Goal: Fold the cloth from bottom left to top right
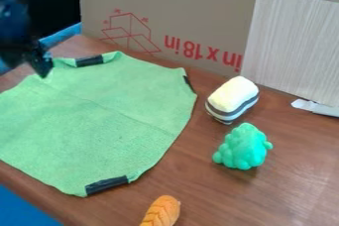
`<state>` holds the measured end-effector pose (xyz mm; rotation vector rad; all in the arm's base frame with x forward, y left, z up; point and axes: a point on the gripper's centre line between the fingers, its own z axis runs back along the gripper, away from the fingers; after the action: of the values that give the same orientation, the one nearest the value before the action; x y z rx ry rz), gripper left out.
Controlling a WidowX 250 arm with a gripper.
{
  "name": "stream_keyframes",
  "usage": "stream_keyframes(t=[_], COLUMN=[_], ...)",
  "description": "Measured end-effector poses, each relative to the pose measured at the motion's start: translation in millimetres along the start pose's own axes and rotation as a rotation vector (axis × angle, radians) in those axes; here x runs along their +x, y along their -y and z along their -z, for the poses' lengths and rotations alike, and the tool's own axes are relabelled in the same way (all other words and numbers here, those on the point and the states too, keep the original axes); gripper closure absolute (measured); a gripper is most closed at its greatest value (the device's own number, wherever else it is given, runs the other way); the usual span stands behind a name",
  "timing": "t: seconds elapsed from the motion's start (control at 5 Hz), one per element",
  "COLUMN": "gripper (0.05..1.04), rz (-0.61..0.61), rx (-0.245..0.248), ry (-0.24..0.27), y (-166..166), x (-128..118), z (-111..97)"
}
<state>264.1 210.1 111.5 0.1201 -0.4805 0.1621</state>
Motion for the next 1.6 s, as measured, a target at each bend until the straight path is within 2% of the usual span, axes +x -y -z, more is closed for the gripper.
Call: stream_keyframes(t=[0.2, 0.4, 0.6, 0.8, 1.0, 1.2, 1.6], gripper=[0.084, 0.084, 0.084, 0.084, 0.084, 0.084, 0.084], rz=[-0.157, -0.181, -0.205, -0.161, -0.206, -0.218, -0.275], rx=[0.005, 0.070, 0.139, 0.188, 0.189, 0.215, 0.193], ry=[0.024, 0.007, -0.008, -0.016, 0.012, 0.013, 0.024], y=[-4, -14, -28, -30, -35, -41, -45], x=[-16, -35, -56, -71, -78, -80, -85], z=[1, 0, 8, 21, 21, 22, 25])
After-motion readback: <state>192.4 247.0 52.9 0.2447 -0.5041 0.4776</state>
